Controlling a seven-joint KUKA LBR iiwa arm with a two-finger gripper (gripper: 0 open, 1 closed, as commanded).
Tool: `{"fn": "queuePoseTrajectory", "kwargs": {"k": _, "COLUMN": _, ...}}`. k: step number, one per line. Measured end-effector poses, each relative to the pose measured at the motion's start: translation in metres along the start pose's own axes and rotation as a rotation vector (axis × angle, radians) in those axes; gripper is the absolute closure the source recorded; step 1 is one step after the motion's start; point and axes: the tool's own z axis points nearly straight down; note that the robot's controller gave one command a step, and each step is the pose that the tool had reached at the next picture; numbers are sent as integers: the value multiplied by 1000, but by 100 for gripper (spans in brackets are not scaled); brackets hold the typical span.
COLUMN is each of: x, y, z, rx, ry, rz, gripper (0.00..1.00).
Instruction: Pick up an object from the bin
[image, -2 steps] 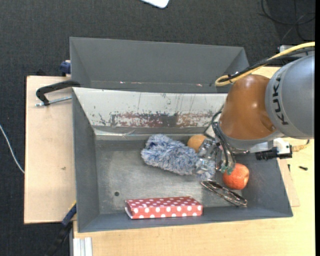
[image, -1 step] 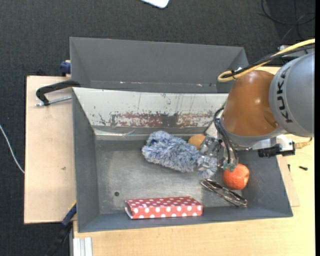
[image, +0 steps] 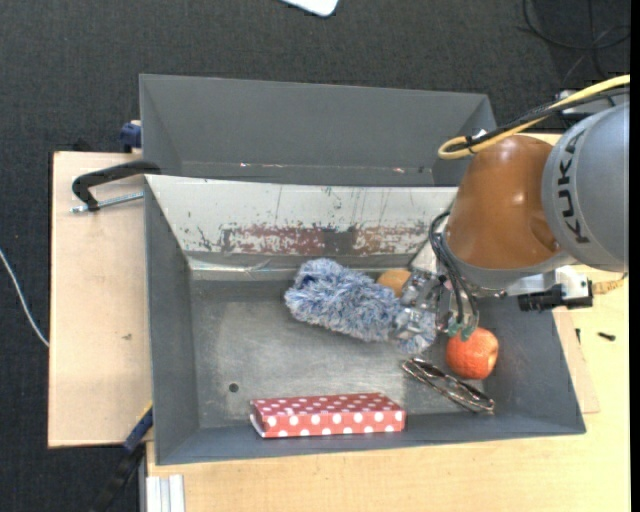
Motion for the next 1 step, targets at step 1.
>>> {"fn": "queuePoseTrajectory", "kwargs": {"k": 1, "x": 0, "y": 0, "z": -4, "rx": 0, "ry": 0, "rz": 0, "gripper": 100}}
